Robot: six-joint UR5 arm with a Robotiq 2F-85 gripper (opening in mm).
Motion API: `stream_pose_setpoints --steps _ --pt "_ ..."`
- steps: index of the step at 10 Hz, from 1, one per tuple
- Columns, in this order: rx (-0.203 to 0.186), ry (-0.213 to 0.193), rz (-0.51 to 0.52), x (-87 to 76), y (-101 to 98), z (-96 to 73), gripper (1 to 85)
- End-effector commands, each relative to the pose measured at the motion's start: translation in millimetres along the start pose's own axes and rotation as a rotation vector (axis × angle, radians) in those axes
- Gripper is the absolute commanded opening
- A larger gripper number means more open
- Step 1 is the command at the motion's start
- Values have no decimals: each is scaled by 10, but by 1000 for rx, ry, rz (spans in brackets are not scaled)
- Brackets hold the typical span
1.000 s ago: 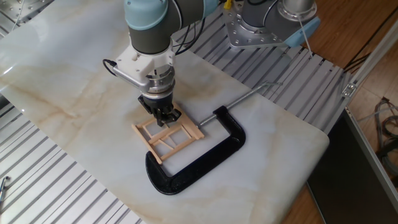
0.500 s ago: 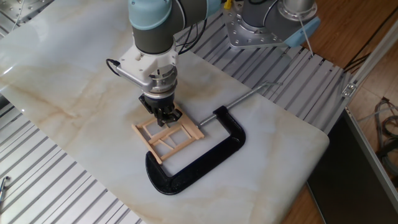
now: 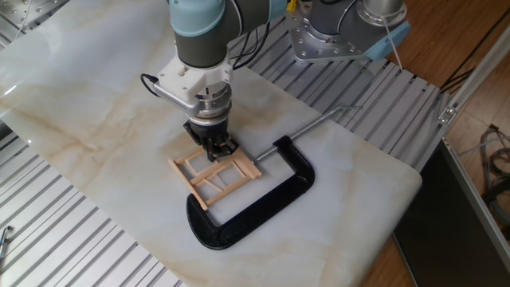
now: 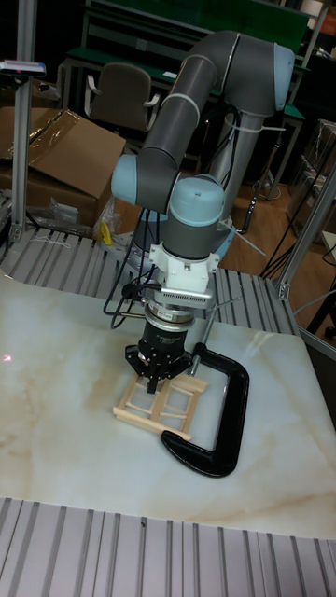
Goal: Open a sliding window
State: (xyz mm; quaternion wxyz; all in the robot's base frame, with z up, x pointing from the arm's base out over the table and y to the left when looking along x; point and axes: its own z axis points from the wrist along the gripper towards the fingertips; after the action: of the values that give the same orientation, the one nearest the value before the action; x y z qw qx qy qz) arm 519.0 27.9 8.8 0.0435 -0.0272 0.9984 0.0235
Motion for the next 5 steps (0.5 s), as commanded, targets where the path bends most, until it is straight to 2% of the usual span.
stream_pose_setpoints --steps 1,5 --pt "-8 3 8 43 10 -39 7" --pt "-3 14 6 57 16 -46 7"
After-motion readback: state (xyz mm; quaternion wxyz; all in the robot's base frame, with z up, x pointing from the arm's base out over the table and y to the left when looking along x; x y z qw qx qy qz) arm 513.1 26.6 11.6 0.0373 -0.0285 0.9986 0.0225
